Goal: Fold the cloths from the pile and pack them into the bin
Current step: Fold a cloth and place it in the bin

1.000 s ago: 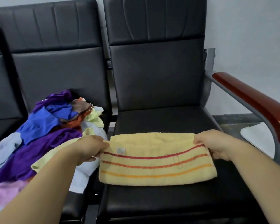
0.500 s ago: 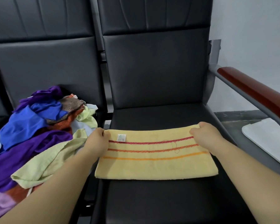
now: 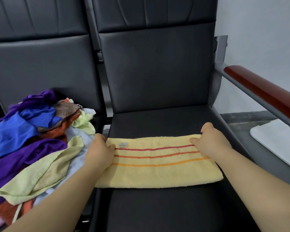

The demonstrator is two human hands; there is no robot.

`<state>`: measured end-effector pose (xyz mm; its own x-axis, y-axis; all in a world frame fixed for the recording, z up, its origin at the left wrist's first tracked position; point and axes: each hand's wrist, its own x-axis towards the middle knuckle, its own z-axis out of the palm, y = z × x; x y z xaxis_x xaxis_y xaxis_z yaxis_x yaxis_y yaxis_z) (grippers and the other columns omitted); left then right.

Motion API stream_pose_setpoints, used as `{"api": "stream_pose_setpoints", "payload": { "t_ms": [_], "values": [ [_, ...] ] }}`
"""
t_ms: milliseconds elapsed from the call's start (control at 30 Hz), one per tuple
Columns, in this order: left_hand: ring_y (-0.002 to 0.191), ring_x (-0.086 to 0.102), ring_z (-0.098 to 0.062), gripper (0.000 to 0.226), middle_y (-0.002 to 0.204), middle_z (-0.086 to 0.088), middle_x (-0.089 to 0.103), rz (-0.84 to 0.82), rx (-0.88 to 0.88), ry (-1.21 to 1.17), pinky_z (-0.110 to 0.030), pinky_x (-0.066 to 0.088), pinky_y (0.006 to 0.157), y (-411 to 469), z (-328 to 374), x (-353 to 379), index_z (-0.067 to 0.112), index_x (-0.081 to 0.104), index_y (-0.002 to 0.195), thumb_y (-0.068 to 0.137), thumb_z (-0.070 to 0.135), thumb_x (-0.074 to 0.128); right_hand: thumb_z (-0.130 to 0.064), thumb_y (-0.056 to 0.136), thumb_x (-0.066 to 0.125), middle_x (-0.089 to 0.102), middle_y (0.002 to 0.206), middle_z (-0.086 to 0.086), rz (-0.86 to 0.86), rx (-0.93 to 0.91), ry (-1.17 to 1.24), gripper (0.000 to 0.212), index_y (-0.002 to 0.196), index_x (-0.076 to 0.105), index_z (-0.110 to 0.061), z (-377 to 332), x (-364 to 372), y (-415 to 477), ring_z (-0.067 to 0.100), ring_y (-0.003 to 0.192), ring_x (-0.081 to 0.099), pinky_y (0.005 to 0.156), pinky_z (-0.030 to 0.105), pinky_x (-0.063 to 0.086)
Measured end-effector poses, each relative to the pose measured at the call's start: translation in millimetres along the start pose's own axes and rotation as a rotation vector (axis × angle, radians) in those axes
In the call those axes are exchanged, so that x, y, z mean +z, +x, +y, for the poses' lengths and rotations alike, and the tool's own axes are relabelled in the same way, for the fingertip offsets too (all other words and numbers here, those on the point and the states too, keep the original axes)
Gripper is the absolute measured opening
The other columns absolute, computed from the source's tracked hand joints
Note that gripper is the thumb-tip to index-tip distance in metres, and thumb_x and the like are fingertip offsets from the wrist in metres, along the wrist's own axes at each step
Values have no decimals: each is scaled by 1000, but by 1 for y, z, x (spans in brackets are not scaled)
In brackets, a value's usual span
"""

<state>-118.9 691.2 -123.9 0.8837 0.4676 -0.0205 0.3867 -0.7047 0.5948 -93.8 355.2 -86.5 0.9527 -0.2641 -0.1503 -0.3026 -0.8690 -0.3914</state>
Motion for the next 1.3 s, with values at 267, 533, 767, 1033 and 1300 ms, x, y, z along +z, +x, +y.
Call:
{"api": "stream_pose_setpoints", "payload": {
  "t_ms": [267, 533, 767, 1033, 1300],
  "values": [
    [91, 58, -14, 19, 105, 5, 60, -106, 225, 149, -30, 45, 70, -48, 33, 2, 27, 53, 114, 96, 30, 57, -24, 97, 65, 58, 107, -10, -78, -291, -33, 11, 103, 61, -32, -3, -5, -23, 9, 89, 57, 77, 30, 55],
    [113, 49, -24, 52, 119, 2, 51, -303, 367, 523, -48, 45, 97, -82, 54, 17, 25, 51, 116, 83, 62, 34, -20, 98, 55, 66, 105, -6, -275, -329, -330, 17, 107, 68, -26, -8, -6, -60, 13, 90, 64, 86, 33, 60],
    [123, 39, -32, 43, 132, 1, 40, -148, 193, 513, -45, 36, 96, -75, 45, 8, 36, 47, 136, 95, 47, 40, -35, 82, 78, 62, 101, -14, -544, -514, -207, 21, 100, 67, -35, -15, 0, -99, 8, 89, 62, 79, 30, 57],
    [122, 52, -19, 61, 139, 4, 46, -805, 61, -462, -41, 50, 104, -135, 39, -17, 33, 53, 132, 72, 29, 65, -24, 82, 77, 59, 101, -17, -576, -574, -103, 28, 97, 61, -40, -12, -1, -100, 4, 89, 59, 72, 19, 48],
    [92, 68, -14, 51, 106, -7, 71, -823, 214, -571, -34, 58, 85, -147, 46, -36, 19, 68, 112, 66, -4, 71, -50, 72, 87, 47, 105, -22, -703, -571, -203, 56, 111, 48, -39, -17, -6, -110, 4, 95, 51, 77, 23, 44]
  ]
}}
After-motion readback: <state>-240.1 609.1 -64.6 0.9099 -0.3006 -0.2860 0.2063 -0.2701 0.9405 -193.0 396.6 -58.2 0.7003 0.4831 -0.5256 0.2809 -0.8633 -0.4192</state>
